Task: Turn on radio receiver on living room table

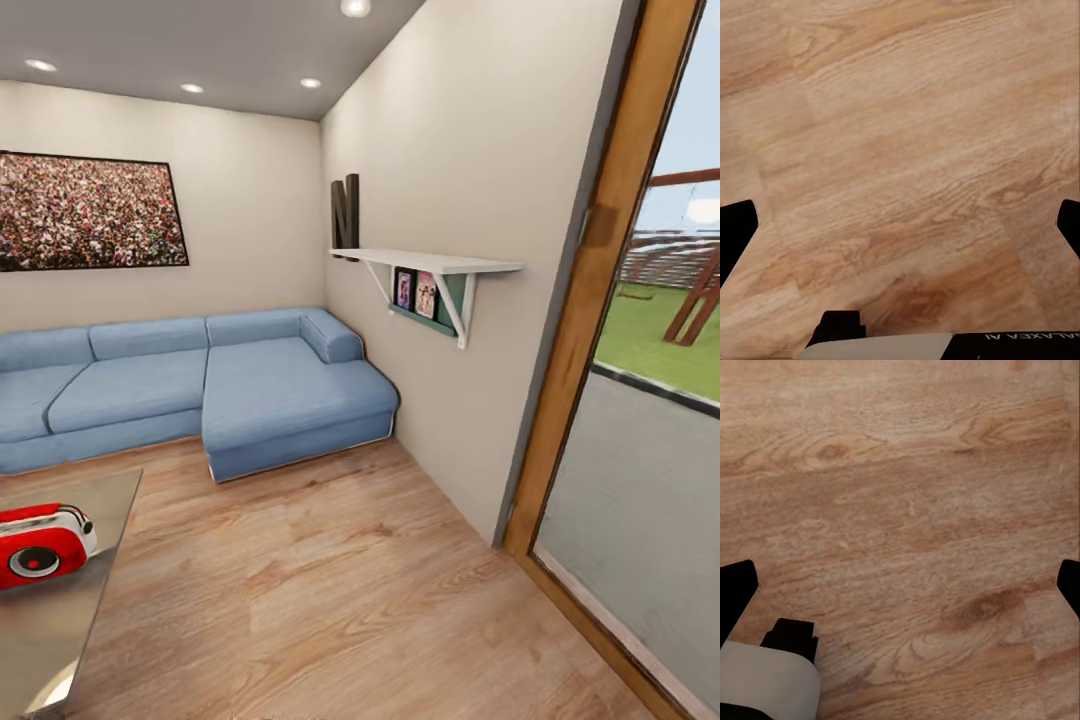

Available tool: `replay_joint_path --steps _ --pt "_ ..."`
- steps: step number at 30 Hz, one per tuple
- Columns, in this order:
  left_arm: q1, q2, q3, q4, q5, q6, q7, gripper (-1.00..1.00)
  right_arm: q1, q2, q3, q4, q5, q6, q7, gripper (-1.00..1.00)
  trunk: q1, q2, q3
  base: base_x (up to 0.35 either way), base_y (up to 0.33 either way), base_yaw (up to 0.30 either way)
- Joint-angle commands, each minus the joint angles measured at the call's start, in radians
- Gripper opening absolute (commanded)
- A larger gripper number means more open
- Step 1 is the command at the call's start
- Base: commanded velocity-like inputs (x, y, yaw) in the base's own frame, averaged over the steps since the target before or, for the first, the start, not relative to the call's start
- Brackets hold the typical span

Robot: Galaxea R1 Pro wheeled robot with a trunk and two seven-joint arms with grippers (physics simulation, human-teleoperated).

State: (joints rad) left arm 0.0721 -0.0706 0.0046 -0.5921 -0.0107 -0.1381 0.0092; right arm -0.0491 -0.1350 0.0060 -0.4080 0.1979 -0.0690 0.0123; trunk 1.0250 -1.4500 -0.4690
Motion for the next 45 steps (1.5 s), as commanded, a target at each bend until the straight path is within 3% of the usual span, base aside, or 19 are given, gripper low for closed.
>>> replay_joint_path --steps 1,11,45 --pt "0.0 0.0 0.0 0.0 0.0 0.0 0.0 1.0 0.0 0.0 0.0 0.0 0.0 0.0 0.0 1.0 0.0 0.0 0.0 0.0 0.0 0.298" --pt "0.0 0.001 0.0 0.0 0.0 0.0 0.0 1.0 0.0 0.0 0.0 0.0 0.0 0.0 0.0 1.0 0.0 0.0 0.0 0.11 -0.111 0.299" --pt "0.0 0.002 0.002 -0.002 0.0 0.0 0.0 1.0 0.0 0.0 0.0 0.0 0.0 0.0 0.0 1.0 0.0 0.0 0.0 0.28 -0.184 0.298"
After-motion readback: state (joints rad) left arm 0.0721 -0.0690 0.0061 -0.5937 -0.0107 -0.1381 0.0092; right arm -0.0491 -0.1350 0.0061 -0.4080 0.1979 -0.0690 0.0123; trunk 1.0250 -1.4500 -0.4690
